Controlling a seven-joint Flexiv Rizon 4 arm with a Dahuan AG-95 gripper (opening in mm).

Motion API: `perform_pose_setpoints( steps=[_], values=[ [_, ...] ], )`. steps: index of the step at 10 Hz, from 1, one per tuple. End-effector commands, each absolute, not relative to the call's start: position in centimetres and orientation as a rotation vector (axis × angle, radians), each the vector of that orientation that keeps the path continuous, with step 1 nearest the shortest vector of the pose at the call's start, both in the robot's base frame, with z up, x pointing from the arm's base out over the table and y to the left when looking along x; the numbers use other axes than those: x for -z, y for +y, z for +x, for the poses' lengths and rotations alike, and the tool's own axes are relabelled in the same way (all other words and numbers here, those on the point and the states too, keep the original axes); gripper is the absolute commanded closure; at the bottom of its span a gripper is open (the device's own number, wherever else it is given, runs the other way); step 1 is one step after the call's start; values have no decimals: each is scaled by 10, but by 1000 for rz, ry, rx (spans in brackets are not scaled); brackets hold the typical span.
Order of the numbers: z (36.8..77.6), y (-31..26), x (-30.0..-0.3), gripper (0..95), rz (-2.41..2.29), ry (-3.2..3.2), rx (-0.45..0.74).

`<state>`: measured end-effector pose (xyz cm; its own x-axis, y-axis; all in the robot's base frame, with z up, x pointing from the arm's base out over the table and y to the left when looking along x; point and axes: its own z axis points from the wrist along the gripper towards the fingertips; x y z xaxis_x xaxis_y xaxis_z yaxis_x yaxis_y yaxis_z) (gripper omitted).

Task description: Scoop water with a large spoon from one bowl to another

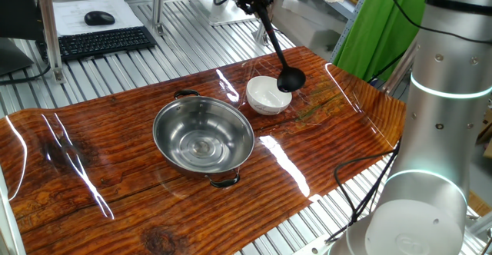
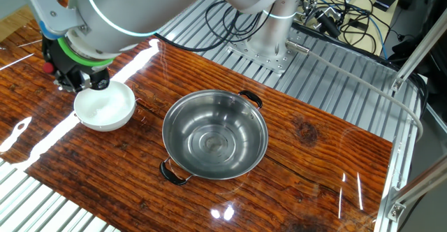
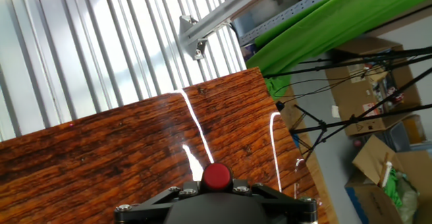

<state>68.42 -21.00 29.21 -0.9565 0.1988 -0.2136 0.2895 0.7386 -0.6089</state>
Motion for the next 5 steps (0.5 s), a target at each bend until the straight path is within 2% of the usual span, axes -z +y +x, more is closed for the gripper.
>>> perform_pose_setpoints(
  steps=[1,5],
  values=[
    [684,-209,-293,950,408,2789,1029],
    [684,-207,-293,950,430,2760,1067]
  ],
)
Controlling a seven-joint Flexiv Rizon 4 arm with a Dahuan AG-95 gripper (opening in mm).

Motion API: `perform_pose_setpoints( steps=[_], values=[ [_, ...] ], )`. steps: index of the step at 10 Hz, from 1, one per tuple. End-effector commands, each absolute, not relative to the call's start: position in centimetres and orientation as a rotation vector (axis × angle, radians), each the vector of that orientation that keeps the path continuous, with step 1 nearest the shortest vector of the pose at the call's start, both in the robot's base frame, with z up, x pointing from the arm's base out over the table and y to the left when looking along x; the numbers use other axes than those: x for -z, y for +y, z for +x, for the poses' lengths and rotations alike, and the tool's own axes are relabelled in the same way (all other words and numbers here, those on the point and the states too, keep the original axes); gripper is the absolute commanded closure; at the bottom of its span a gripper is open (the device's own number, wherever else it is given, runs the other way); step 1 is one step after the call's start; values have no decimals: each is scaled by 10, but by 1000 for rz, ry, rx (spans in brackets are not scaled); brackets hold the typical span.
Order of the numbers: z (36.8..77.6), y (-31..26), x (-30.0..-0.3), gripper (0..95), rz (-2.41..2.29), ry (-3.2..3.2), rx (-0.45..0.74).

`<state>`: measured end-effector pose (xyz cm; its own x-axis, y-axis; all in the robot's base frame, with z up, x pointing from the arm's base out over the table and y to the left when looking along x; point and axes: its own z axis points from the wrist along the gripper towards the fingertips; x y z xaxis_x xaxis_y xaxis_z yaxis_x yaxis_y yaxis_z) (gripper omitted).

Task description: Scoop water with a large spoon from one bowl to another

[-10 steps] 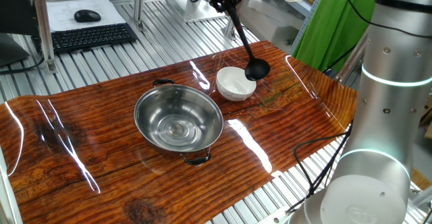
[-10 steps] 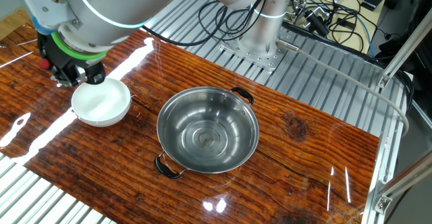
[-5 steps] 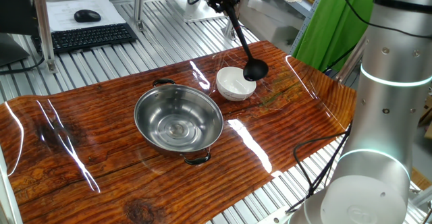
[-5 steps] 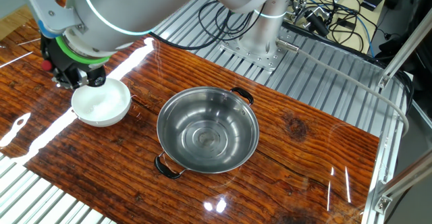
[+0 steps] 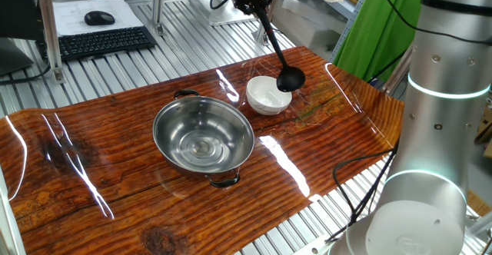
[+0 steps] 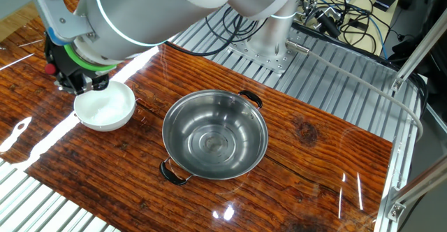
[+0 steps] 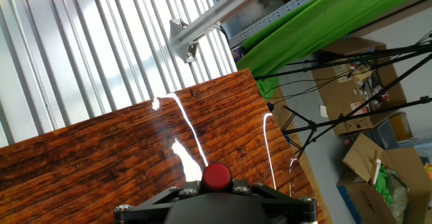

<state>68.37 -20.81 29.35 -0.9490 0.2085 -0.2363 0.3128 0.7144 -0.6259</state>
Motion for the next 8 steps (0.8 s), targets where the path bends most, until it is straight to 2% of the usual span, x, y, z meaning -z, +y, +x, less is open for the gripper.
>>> perform_pose_setpoints(
  steps=[1,8],
  values=[
    [684,-207,-293,950,432,2757,1072],
    [683,-202,-291,950,463,2730,1102]
  ],
)
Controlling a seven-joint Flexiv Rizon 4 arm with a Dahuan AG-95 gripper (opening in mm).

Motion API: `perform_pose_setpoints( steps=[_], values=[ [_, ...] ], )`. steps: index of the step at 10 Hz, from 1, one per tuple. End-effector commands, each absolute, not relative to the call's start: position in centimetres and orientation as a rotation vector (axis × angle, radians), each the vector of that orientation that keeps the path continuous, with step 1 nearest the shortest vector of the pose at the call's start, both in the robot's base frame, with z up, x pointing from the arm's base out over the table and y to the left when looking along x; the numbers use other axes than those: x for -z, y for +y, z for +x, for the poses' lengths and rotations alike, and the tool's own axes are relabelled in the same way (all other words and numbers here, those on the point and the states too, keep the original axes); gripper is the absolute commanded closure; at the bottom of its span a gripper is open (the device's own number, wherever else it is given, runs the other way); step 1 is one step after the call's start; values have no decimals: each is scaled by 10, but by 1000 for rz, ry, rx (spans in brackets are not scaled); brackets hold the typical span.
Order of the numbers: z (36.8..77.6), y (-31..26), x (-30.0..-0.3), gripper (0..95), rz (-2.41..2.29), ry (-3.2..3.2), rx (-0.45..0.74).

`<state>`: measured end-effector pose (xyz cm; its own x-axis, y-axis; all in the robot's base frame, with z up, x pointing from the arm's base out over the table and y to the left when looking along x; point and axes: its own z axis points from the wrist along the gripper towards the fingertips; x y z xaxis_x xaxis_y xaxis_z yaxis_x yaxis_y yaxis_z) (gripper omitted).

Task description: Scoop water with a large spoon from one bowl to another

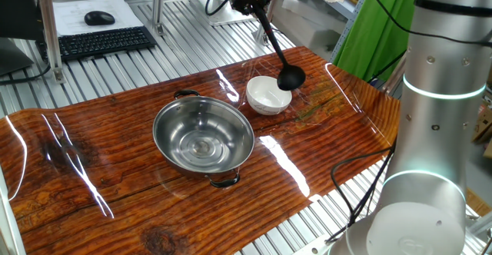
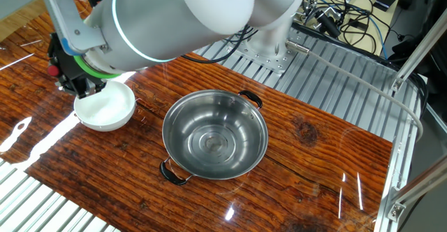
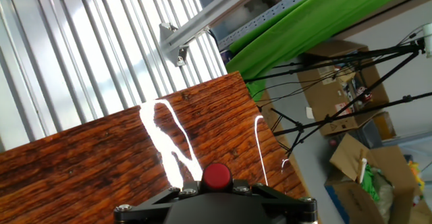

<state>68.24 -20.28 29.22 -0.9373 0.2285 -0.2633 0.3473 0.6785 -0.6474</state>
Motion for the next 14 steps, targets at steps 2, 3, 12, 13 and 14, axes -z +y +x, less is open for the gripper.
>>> perform_pose_setpoints(
  steps=[2,3,12,13,14],
  values=[
    [679,-199,-287,950,479,2712,1102],
    [680,-199,-288,950,483,2708,1109],
    [680,-193,-288,950,530,2746,1058],
    [682,-196,-289,950,542,2751,1041],
    [679,-192,-287,950,546,2744,1051]
  ],
)
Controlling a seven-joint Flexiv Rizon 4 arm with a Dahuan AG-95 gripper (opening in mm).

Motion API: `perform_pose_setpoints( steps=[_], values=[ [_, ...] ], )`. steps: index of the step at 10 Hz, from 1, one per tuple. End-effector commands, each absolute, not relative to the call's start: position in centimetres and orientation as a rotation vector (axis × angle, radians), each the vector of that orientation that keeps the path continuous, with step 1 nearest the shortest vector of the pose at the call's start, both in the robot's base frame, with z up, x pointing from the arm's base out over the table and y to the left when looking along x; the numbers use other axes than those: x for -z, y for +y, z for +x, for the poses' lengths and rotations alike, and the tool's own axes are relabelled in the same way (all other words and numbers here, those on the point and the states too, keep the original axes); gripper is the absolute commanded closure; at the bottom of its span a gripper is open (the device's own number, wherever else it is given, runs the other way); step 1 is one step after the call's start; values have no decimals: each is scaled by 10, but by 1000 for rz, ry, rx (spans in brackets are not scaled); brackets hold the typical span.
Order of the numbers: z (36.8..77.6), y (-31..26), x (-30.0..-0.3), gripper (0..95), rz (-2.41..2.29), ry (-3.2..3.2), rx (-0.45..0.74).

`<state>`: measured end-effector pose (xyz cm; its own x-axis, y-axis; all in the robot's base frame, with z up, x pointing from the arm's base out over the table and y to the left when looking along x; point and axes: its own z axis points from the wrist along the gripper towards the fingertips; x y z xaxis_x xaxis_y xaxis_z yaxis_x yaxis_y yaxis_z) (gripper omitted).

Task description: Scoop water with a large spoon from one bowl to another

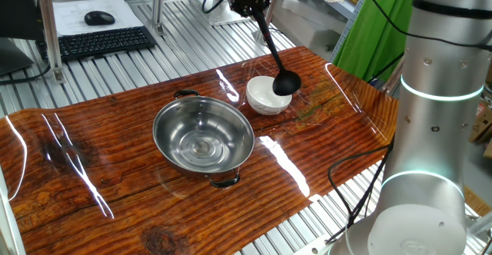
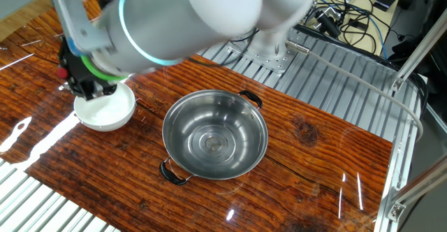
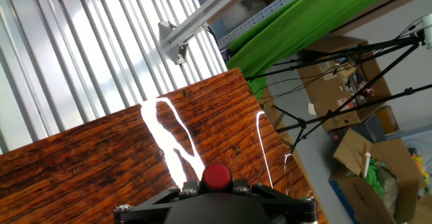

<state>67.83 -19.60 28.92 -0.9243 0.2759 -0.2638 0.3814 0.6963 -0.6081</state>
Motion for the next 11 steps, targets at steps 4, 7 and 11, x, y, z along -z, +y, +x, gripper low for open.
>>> perform_pose_setpoints(
  steps=[4,7,11],
  values=[
    [681,-193,-288,950,527,2730,1066],
    [677,-189,-286,950,551,2721,1067],
    [682,-196,-288,950,544,2742,1038]
  ],
)
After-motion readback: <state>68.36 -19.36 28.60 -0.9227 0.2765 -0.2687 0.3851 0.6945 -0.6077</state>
